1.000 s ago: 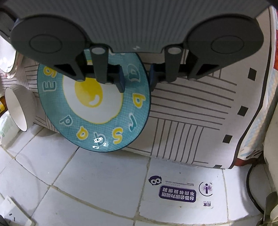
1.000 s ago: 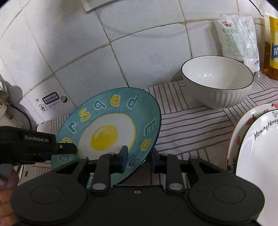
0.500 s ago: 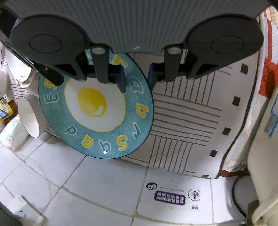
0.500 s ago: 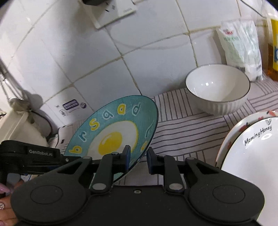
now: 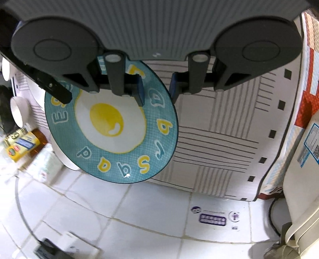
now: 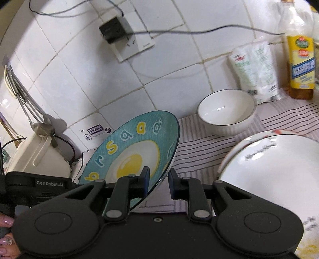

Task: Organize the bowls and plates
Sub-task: 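Carry the blue egg plate toward the stacked white plate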

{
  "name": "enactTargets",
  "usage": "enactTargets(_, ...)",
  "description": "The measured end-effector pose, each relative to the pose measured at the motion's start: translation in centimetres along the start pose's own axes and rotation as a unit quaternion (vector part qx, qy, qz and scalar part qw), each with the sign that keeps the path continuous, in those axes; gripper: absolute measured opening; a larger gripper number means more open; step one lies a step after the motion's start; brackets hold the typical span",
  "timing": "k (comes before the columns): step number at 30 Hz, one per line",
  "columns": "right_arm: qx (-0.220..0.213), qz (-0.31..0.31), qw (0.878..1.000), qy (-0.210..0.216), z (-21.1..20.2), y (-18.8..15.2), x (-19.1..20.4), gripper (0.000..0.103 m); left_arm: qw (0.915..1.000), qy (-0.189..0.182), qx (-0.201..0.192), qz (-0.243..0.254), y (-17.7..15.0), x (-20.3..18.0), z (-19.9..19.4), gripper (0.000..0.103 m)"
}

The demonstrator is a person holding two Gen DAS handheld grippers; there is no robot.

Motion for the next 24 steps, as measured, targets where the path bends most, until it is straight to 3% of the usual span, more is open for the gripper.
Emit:
enactTargets(12, -0.037, 0.013, 0.999, -0.022, -7.4, -0.1, -2.7, 0.024, 0.9980, -0.045, 0.004, 0.045, -1.8, -6.5, -2.7, 0.024)
enactTargets(24, -0.031, 0.044, 0.996, -0.072, -11.1, -1.5, -8.4, 0.025, 0.9930, -0.081, 0.059, 0.063, -5.0, -12.7, 0.3, 0.024)
Point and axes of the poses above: each gripper's, at about its wrist camera, not at the fingertips, and z roughly the way its jaws point, x to its left, y to its top, the point moved 7 cm from there along z, roughly the way its jaws point, and after that the axes turned 10 degrees about z, right-handed, at the moved point
